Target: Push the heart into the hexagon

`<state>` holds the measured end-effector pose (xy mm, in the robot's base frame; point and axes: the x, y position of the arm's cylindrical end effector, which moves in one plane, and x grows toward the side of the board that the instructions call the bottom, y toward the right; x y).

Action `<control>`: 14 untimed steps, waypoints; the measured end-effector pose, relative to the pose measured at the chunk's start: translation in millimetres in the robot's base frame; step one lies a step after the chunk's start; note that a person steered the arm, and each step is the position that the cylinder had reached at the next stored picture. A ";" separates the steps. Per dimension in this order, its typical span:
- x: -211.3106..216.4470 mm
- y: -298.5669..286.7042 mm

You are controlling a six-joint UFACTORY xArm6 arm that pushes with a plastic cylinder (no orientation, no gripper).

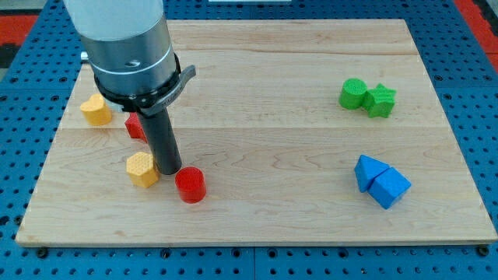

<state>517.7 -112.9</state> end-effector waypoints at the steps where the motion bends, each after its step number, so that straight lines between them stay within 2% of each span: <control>1: 0.0 -61.9; 2: -16.7 -80.7; 4: -105.1 -42.8; 5: -124.6 -57.3; 6: -137.6 -102.0; 8: -125.3 -145.3; 10: -108.2 -145.6; 12: -137.5 -137.6; 13: -69.1 -109.2; 14: -39.5 -100.9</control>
<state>478.2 -213.8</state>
